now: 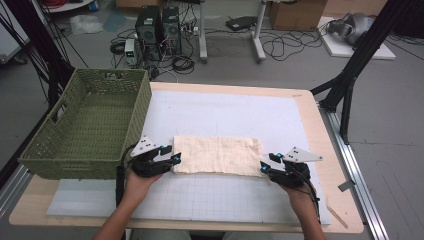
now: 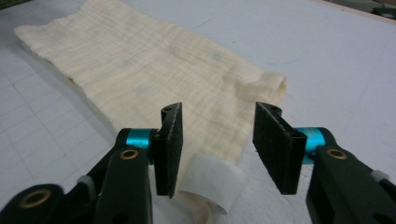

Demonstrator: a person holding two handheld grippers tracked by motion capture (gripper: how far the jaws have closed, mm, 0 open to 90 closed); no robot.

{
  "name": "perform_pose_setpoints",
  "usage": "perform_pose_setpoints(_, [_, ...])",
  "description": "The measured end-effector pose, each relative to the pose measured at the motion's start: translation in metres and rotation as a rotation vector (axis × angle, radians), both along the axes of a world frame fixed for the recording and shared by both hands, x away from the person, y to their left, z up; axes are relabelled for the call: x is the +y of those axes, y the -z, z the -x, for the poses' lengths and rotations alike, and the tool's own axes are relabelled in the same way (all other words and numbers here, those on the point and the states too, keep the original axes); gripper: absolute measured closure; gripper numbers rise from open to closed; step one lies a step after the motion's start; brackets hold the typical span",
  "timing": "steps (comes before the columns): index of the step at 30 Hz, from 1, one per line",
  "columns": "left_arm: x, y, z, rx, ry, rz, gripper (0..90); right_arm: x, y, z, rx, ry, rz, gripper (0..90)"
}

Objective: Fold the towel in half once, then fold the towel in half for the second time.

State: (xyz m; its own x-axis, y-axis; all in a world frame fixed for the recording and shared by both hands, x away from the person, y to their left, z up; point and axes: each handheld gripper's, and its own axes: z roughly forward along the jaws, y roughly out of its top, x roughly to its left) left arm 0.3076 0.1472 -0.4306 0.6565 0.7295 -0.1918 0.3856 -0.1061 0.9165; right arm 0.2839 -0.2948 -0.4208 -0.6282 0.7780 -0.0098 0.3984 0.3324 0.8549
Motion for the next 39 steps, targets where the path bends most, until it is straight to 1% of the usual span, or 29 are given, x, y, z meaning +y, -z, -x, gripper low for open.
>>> perform_pose_setpoints(2, [0.002,-0.003,0.001,-0.013,0.000,0.020,40.3,-0.003,-0.002,0.003,-0.006,0.014,0.011,45.1])
perform_pose_setpoints(3, [0.003,-0.003,0.001,-0.016,-0.002,0.032,37.9,-0.005,-0.002,0.004,-0.016,0.018,0.013,42.2])
perform_pose_setpoints(4, [0.003,-0.004,0.001,-0.013,-0.001,0.045,35.1,-0.007,-0.003,0.005,-0.023,0.029,0.020,37.6])
perform_pose_setpoints(5, [0.004,-0.005,0.002,-0.011,-0.002,0.052,33.0,-0.007,-0.003,0.006,-0.023,0.044,0.027,34.9])
perform_pose_setpoints(7, [0.005,-0.007,0.002,-0.024,-0.007,0.062,28.0,-0.009,-0.001,0.008,-0.025,0.059,0.032,30.4])
perform_pose_setpoints(9, [0.006,-0.007,0.003,-0.037,-0.011,0.067,18.4,-0.011,-0.001,0.007,-0.029,0.070,0.022,24.9])
perform_pose_setpoints(10, [0.006,-0.007,0.003,-0.039,-0.018,0.068,17.2,-0.012,-0.002,0.007,-0.038,0.075,0.018,21.9])
perform_pose_setpoints(12, [0.006,-0.008,0.003,-0.041,-0.016,0.068,17.3,-0.014,-0.003,0.006,-0.055,0.087,0.011,19.0])
perform_pose_setpoints(14, [0.006,-0.007,0.003,-0.041,-0.018,0.065,17.3,-0.016,-0.002,0.005,-0.054,0.111,0.001,13.9])
perform_pose_setpoints(15, [0.007,-0.007,0.002,-0.038,-0.013,0.057,17.3,-0.016,-0.001,0.004,-0.046,0.131,-0.004,11.6])
perform_pose_setpoints(19, [0.007,-0.007,0.002,-0.035,-0.017,0.056,17.6,-0.018,0.000,0.004,-0.046,0.135,0.001,11.6])
perform_pose_setpoints(24, [0.009,-0.005,0.001,-0.028,-0.021,0.051,17.9,-0.018,-0.001,0.004,-0.052,0.129,-0.010,11.6])
perform_pose_setpoints(29, [0.009,-0.005,0.001,-0.033,-0.022,0.057,18.2,-0.015,0.000,0.003,-0.046,0.121,-0.004,11.6])
perform_pose_setpoints(30, [0.009,-0.005,0.000,-0.029,-0.011,0.058,18.9,-0.015,0.000,0.003,-0.042,0.122,-0.004,11.6])
perform_pose_setpoints(32, [0.010,-0.004,0.000,-0.025,0.002,0.060,25.0,-0.014,0.000,0.003,-0.045,0.125,-0.003,11.6])
perform_pose_setpoints(34, [0.010,-0.004,-0.001,-0.023,0.004,0.056,24.6,-0.015,0.001,0.002,-0.048,0.123,-0.002,11.6])
perform_pose_setpoints(39, [0.010,-0.004,-0.004,-0.012,-0.009,0.066,23.6,-0.015,0.003,0.002,-0.035,0.117,0.003,11.6])
